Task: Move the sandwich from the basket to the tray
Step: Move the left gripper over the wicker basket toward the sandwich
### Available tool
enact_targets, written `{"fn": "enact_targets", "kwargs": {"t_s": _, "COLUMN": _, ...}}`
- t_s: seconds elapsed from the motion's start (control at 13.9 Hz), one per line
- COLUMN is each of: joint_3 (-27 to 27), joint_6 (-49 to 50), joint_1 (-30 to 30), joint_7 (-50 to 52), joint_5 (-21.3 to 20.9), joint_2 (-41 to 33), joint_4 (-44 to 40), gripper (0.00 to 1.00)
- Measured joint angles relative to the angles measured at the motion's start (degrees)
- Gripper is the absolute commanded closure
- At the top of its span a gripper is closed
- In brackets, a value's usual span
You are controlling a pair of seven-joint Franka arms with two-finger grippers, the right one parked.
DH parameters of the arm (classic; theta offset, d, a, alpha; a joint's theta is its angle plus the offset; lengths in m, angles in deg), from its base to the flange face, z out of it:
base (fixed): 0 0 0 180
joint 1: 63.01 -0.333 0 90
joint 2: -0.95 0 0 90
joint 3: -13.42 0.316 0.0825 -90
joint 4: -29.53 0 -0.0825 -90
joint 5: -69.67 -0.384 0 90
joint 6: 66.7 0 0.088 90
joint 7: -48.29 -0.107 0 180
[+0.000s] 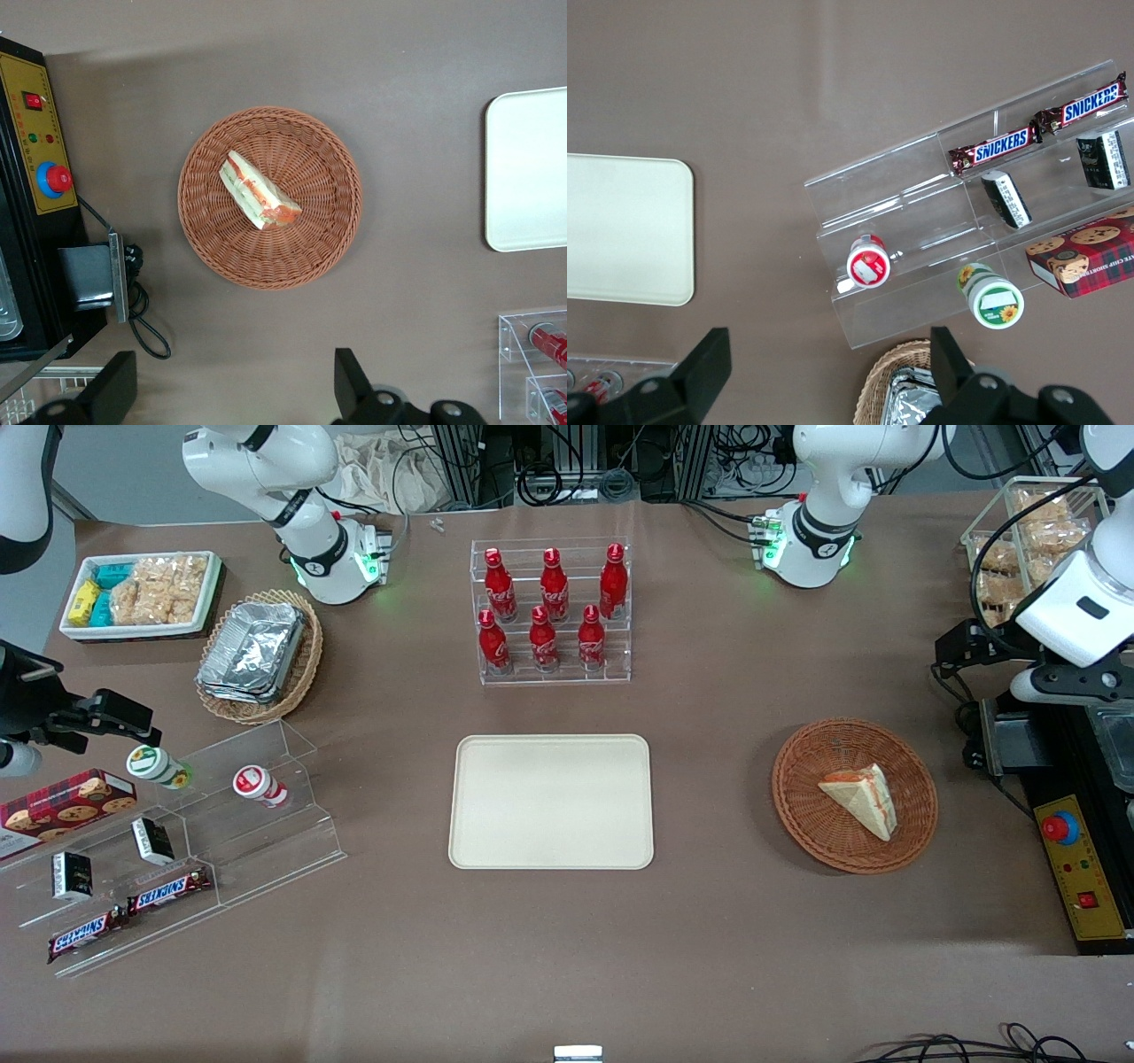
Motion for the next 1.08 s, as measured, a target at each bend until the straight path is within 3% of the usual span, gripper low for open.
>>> {"fn": "enact_targets", "kwargs": {"t_s": 0.5, "joint_3": 0.1, "joint_6": -0.1, "joint_1": 0.1, "joint_7": 0.5, "joint_5": 2.8, "joint_2": 0.2, "joint_4": 0.1, "gripper": 0.00}}
{"fn": "enact_targets", "kwargs": {"t_s": 1.08, "joint_3": 0.3, "joint_6": -1.4, "joint_1": 0.1, "joint_7": 9.0, "joint_5": 3.7, "joint_2": 3.0, "joint_4": 3.1, "gripper": 0.00}}
